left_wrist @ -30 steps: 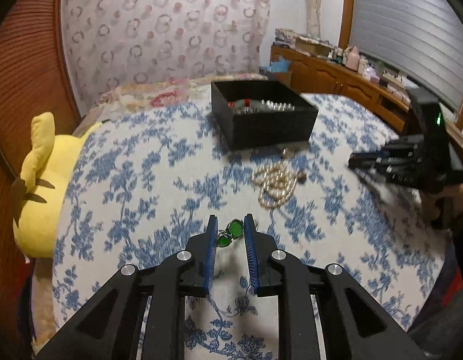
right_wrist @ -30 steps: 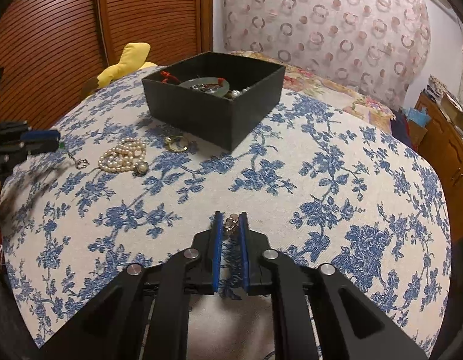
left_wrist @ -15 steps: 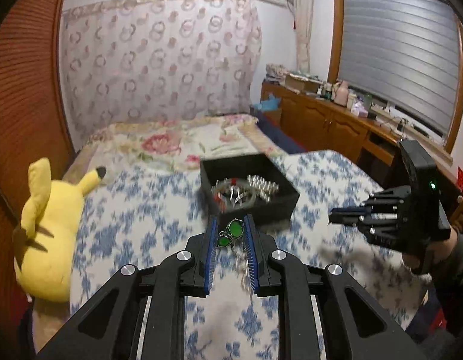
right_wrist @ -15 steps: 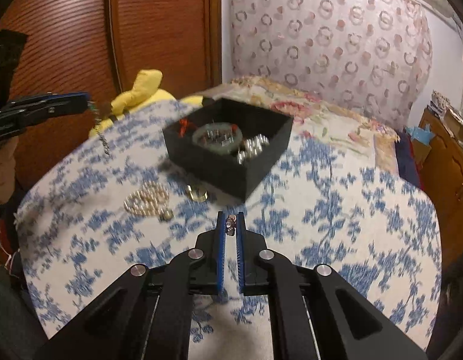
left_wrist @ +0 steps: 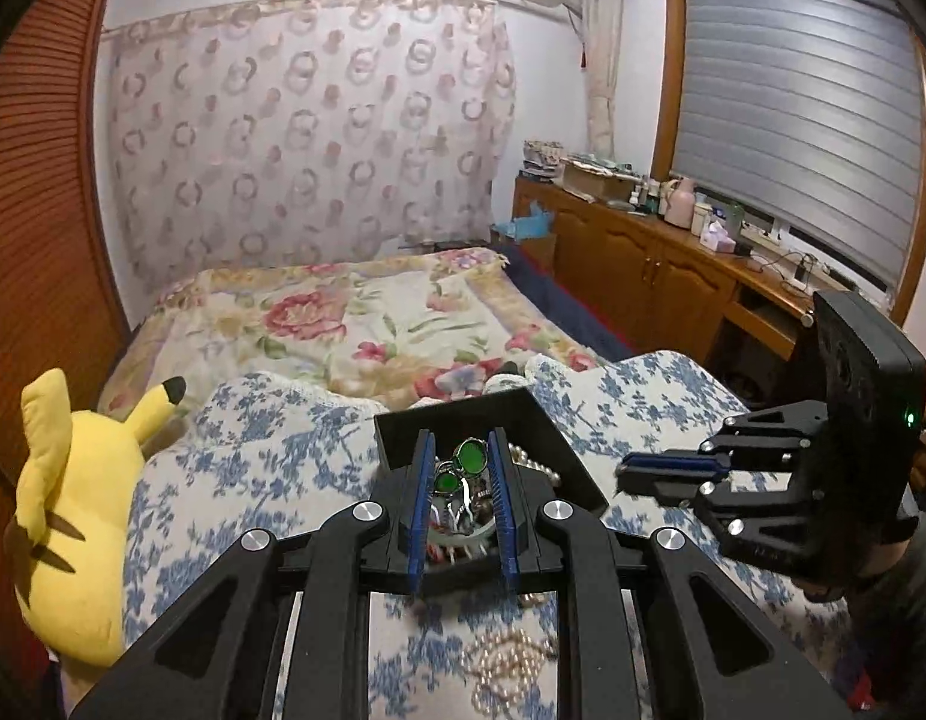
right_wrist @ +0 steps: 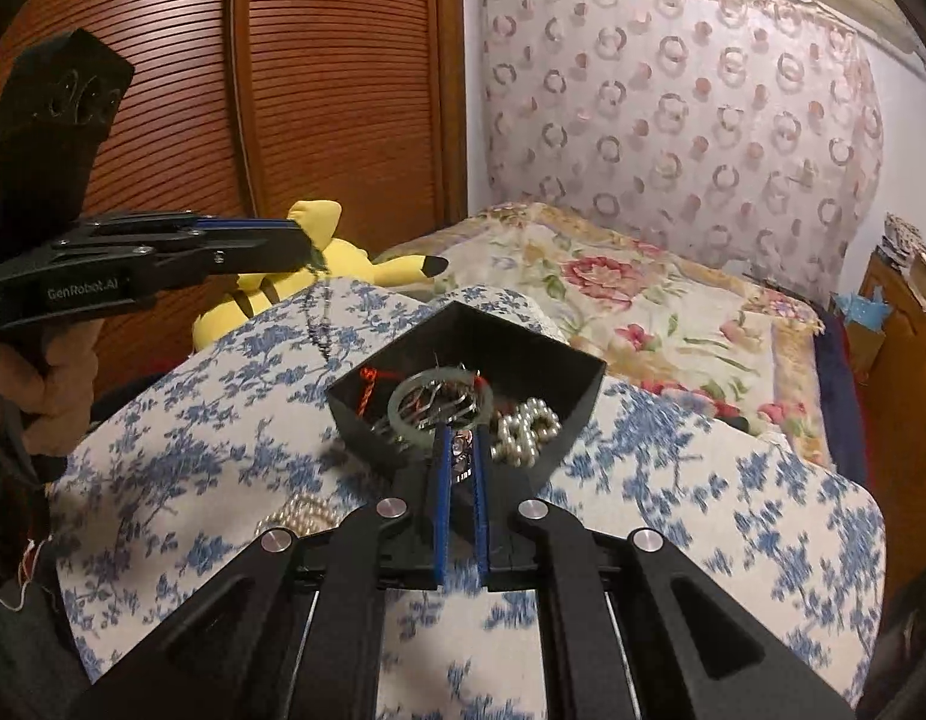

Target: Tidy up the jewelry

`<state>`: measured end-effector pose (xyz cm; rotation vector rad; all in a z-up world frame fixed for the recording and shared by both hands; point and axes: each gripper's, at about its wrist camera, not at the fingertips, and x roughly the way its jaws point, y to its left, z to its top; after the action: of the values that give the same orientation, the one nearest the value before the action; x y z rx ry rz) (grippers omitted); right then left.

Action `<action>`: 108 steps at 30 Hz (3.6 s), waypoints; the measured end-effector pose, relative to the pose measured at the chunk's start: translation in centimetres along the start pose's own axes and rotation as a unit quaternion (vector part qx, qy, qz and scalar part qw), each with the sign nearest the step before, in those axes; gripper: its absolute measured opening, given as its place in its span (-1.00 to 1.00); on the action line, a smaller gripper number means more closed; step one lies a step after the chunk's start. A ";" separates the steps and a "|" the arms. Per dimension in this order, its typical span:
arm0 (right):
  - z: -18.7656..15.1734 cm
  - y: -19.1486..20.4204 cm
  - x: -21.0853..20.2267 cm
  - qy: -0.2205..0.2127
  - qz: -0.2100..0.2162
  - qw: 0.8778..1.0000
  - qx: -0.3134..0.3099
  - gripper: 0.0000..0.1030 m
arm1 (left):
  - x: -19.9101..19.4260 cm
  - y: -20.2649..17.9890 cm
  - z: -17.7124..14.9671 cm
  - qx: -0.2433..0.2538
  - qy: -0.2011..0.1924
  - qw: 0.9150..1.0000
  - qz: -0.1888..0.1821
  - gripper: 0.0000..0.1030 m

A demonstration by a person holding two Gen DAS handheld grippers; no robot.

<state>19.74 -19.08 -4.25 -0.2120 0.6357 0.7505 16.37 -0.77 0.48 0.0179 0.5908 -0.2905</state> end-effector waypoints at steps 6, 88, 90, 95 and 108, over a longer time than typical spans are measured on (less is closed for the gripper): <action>0.4 -1.2 2.8 0.008 0.013 1.000 0.010 -0.84 | 2.6 0.1 0.6 0.000 0.015 1.000 -0.002 -0.67; -4.1 4.5 7.9 0.126 0.030 0.990 -0.064 -0.76 | 4.3 2.7 -11.7 -0.007 0.154 0.988 0.020 0.75; -4.2 4.6 7.5 0.122 0.031 0.990 -0.070 -0.79 | 4.3 2.4 -11.8 -0.005 0.154 0.988 0.017 0.74; -4.9 3.6 4.8 0.104 0.027 0.993 -0.055 -0.80 | 4.3 1.5 -11.7 -0.004 0.149 0.989 0.005 0.74; -7.6 0.9 -0.1 0.087 -0.006 0.996 -0.011 -0.80 | 3.9 0.2 -11.9 0.010 0.156 0.988 -0.018 -0.48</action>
<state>15.51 -21.52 -10.20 -0.3040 0.7913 0.7334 13.02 -0.43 -11.65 0.0732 0.8991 -0.3311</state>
